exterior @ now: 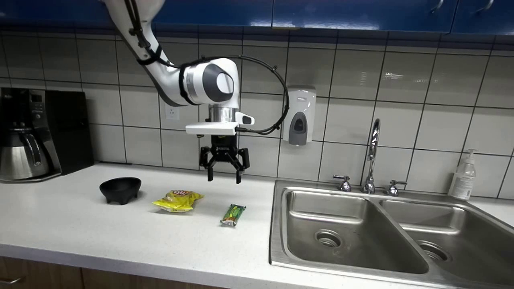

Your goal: Put the green packet in the bowl

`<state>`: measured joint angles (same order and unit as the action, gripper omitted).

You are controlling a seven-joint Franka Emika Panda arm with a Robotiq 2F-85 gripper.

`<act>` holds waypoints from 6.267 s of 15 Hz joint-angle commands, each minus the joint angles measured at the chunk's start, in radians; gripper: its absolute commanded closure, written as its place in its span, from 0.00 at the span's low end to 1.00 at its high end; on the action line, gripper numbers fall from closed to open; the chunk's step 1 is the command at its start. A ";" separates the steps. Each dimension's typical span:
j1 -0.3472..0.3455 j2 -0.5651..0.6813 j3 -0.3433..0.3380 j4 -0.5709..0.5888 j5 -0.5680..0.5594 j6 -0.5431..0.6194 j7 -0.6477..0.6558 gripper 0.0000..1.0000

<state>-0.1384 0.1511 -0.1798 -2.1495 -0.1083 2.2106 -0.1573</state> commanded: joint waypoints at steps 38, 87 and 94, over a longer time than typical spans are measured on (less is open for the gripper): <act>-0.070 0.314 0.031 0.173 -0.006 0.035 -0.113 0.00; 0.067 -0.156 0.105 -0.016 0.040 -0.066 -0.075 0.84; 0.125 -0.141 0.150 -0.003 0.020 -0.094 -0.062 0.84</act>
<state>-0.0252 0.0135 -0.0522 -2.1710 -0.0662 2.1581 -0.2441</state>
